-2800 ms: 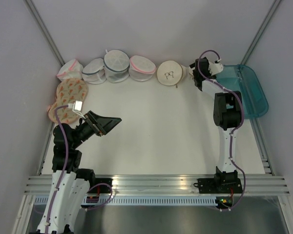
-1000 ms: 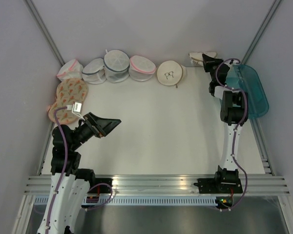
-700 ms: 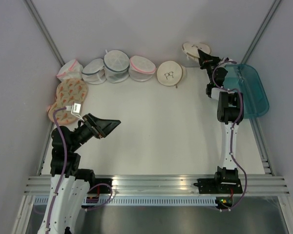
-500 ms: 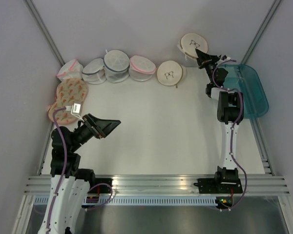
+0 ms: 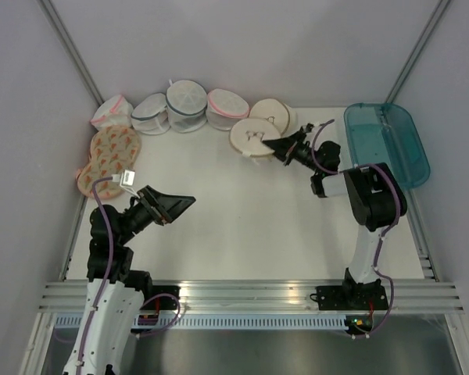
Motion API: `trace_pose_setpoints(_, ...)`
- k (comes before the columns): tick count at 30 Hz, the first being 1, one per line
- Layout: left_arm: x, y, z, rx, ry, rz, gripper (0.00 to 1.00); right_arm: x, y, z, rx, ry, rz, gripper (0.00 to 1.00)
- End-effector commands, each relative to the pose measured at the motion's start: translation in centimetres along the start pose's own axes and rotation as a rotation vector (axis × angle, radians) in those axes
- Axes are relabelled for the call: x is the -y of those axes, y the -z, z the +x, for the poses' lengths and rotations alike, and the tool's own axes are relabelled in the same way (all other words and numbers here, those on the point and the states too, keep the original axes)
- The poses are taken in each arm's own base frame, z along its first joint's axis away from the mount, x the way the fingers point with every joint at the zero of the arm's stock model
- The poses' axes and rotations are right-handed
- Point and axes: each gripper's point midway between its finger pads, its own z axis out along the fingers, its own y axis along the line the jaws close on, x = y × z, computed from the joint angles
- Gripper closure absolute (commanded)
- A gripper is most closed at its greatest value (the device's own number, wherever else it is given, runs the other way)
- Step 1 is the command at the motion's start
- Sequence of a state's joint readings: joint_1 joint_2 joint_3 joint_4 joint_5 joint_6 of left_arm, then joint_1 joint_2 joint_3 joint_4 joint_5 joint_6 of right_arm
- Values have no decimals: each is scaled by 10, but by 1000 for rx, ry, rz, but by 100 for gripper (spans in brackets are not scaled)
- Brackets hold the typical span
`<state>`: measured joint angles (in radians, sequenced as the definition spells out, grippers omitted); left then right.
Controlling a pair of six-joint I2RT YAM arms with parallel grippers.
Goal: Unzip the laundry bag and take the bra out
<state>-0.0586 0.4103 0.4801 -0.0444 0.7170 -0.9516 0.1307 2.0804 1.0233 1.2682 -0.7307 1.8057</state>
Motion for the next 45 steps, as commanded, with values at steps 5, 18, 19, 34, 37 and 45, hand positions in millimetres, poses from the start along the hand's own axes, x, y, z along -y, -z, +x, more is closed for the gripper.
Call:
trace_pose_setpoints(5, -36, -3, 26, -38, 33, -17, 0, -6, 32, 174, -256, 443, -32, 99)
trace_pose_setpoints(18, -81, -11, 56, -83, 188, -63, 0, 129, 64, 174, 45, 364, 491, 99)
trace_pose_setpoints(19, -84, -11, 58, -84, 205, -71, 0, 139, 65, 186, 38, 329, 510, 99)
trace_pose_setpoints(34, -116, -44, 109, -245, 345, -345, 1, 159, 49, 238, 45, 93, 387, 100)
trace_pose_setpoints(37, -129, -47, 111, -231, 346, -409, 2, 152, 50, 241, 36, 84, 369, 99)
trace_pose_setpoints(45, -144, -51, 121, -226, 383, -516, 8, 136, 52, 241, 53, 32, 309, 100)
